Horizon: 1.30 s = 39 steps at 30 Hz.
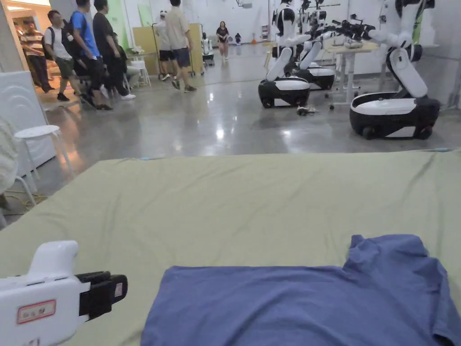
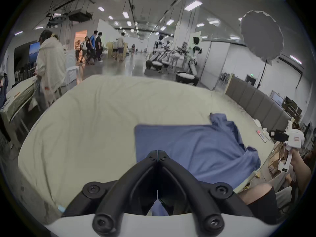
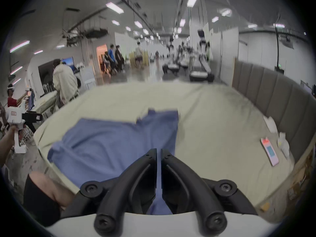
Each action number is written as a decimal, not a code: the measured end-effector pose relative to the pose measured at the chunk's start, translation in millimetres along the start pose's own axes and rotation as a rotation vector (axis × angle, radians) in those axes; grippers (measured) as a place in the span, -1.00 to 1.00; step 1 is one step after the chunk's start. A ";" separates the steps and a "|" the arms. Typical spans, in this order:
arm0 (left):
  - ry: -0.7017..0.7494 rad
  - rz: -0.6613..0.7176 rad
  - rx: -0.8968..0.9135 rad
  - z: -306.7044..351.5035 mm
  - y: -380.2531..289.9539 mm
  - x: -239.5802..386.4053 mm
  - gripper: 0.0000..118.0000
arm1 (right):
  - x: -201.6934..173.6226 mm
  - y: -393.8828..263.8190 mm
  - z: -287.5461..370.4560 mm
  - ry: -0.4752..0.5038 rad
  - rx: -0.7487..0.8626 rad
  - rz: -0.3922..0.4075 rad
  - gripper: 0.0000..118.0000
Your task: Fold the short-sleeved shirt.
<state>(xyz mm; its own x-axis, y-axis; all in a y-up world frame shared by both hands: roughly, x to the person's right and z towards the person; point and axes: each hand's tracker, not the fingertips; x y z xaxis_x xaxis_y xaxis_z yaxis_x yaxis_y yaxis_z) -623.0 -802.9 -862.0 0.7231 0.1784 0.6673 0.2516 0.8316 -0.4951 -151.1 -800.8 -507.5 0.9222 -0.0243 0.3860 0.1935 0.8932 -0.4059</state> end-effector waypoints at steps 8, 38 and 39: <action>0.167 0.063 -0.125 -175.8 36.1 -31.5 -0.38 | -14.7 28.7 -67.0 0.041 -0.030 0.019 -0.99; 0.099 -0.038 -0.299 -242.2 9.1 -17.5 -1.00 | 64.7 8.1 -331.4 -0.233 -0.537 0.051 -0.59; 0.101 -0.048 -0.306 -242.4 8.7 -18.0 -1.00 | 65.4 5.5 -331.2 -0.235 -0.559 0.063 -0.96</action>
<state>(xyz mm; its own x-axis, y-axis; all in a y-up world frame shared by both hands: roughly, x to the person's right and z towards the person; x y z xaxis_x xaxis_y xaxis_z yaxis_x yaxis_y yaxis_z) -477.9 -926.4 -1013.2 0.7623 0.0773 0.6426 0.4575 0.6381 -0.6194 21.2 -946.2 -758.8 0.8511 0.1775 0.4941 0.3464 0.5173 -0.7825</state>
